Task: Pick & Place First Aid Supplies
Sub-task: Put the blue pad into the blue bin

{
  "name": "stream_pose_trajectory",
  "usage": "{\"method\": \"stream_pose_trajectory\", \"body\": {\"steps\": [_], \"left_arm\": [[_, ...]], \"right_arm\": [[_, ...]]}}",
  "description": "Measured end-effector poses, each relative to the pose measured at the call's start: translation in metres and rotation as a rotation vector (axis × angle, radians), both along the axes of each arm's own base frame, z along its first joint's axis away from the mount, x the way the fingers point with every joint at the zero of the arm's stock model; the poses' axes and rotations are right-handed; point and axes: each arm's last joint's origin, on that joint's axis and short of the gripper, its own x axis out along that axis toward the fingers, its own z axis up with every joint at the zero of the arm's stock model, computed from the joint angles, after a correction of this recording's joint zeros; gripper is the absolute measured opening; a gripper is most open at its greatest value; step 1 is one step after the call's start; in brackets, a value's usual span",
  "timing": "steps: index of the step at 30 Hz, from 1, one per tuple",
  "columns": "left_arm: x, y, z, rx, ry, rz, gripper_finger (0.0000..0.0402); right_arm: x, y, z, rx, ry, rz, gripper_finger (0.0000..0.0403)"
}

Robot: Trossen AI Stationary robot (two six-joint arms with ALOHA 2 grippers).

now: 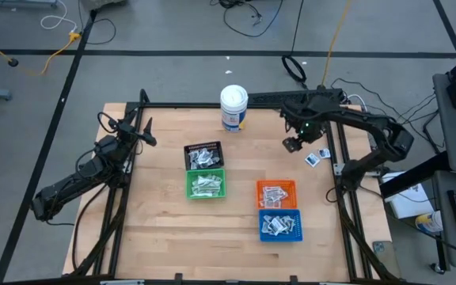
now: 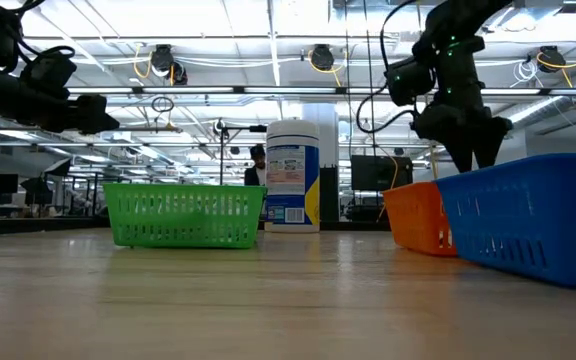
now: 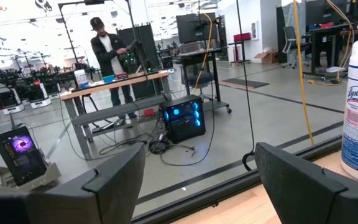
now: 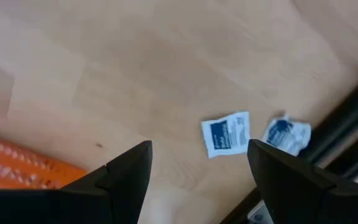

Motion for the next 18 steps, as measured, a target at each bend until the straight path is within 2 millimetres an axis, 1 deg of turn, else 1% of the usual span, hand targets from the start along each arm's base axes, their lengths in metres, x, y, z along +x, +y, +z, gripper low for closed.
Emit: {"method": "stream_pose_trajectory", "body": {"steps": [4, 8, 12, 16, 18], "left_arm": [[0.000, 0.000, 0.000, 0.000, 0.000, 0.000, 0.0305], [0.000, 0.000, 0.000, 0.000, 0.000, 0.000, 0.0305], [0.000, 0.000, 0.000, 0.000, 0.000, 0.000, 0.0305], [0.000, 0.000, 0.000, 0.000, 0.000, 0.000, 0.0306], [0.000, 0.000, 0.000, 0.000, 0.000, 0.000, 0.0305]], "right_arm": [[-0.007, -0.009, 0.000, 0.028, -0.005, -0.126, 0.0258], [-0.008, -0.012, -0.003, 0.067, -0.018, -0.174, 0.0258], [-0.012, -0.013, -0.014, 0.088, 0.016, -0.212, 0.0258], [-0.017, -0.010, -0.030, 0.115, 0.076, -0.286, 0.0258], [-0.018, -0.008, -0.038, 0.125, 0.068, -0.315, 0.0258]]}}
